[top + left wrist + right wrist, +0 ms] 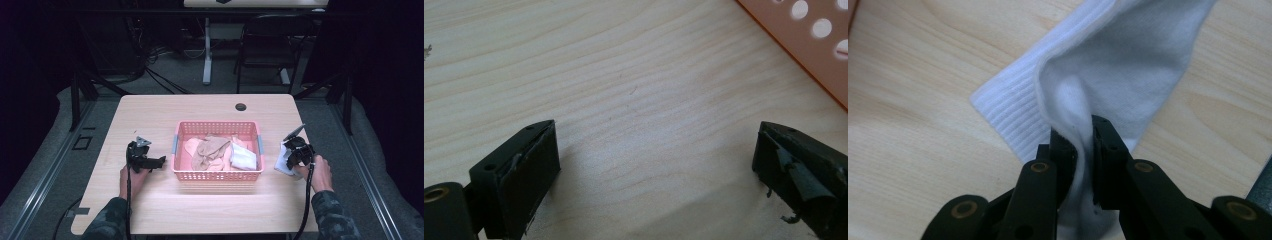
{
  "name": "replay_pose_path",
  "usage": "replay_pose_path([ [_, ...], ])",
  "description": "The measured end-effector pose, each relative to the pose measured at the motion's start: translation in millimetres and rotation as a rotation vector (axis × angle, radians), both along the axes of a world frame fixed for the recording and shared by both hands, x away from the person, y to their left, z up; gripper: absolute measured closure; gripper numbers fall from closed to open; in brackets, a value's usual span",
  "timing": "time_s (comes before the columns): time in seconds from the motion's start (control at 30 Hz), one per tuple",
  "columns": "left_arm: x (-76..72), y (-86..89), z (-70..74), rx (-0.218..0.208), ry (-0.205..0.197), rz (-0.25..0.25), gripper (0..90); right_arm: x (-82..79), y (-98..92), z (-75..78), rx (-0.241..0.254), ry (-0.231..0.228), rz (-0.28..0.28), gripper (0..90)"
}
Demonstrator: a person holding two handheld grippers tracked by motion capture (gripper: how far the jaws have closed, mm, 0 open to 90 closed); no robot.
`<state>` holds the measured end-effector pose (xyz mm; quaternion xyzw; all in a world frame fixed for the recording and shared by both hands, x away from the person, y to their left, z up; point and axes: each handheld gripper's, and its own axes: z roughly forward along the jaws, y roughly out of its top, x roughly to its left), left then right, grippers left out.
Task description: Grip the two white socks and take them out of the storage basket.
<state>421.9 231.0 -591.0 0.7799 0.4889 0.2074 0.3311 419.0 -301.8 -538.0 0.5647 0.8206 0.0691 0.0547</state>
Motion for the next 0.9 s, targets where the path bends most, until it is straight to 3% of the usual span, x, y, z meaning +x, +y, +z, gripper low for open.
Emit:
replay_pose_path([
  [0.1,0.1,0.2,0.1,0.002,-0.002,-0.002,4.7,-0.4,-2.8,-0.3,-0.002,0.007,0.001,79.8],
  [0.17,0.1,0.1,0.0,0.001,-0.001,-0.001,4.7,-0.5,-3.0,-0.7,-0.002,0.004,-0.005,74.6],
  [0.23,0.0,0.0,0.0,0.0,0.001,0.0,4.7,-0.1,-2.4,-0.5,-0.03,0.001,-0.014,61.8],
  [0.27,0.1,0.1,0.0,0.001,-0.001,-0.001,4.7,-0.7,-1.9,-2.0,-0.023,-0.018,-0.038,55.8],
  [0.33,0.1,0.1,0.1,0.001,-0.001,-0.001,4.7,-0.2,-2.9,0.9,-0.032,-0.013,-0.039,44.6],
  [0.43,0.1,0.1,0.1,0.001,0.0,-0.001,4.7,-1.0,-4.5,7.6,-0.019,-0.036,-0.046,34.3],
  [0.5,0.1,0.1,0.0,0.001,0.0,-0.001,4.7,-2.0,-6.0,14.5,-0.012,-0.051,-0.035,20.3],
  [0.53,0.2,0.2,0.0,0.002,-0.002,-0.002,4.7,-3.4,-5.9,15.3,0.018,-0.079,-0.045,16.8],
  [0.63,0.1,0.1,0.1,0.001,-0.001,-0.001,4.7,-4.7,-7.7,25.8,0.035,-0.076,-0.011,12.4],
  [0.67,0.1,0.2,0.1,0.002,-0.001,-0.001,4.7,-6.0,-7.4,29.4,0.056,-0.096,-0.019,5.5],
  [0.7,0.0,0.1,0.1,0.0,0.001,-0.001,4.7,-6.0,-7.4,29.4,0.056,-0.096,-0.019,5.5],
  [0.77,0.1,0.2,0.1,0.001,-0.001,-0.002,4.7,-6.7,-6.9,37.1,0.003,-0.091,0.013,2.4],
  [0.83,0.0,0.0,0.0,0.0,0.001,-0.001,4.7,-8.1,-7.9,43.4,0.035,-0.1,0.016,1.3],
  [0.9,0.0,0.0,0.0,0.0,0.0,0.0,4.7,-9.2,-7.4,48.1,0.036,-0.108,0.026,0.0],
])
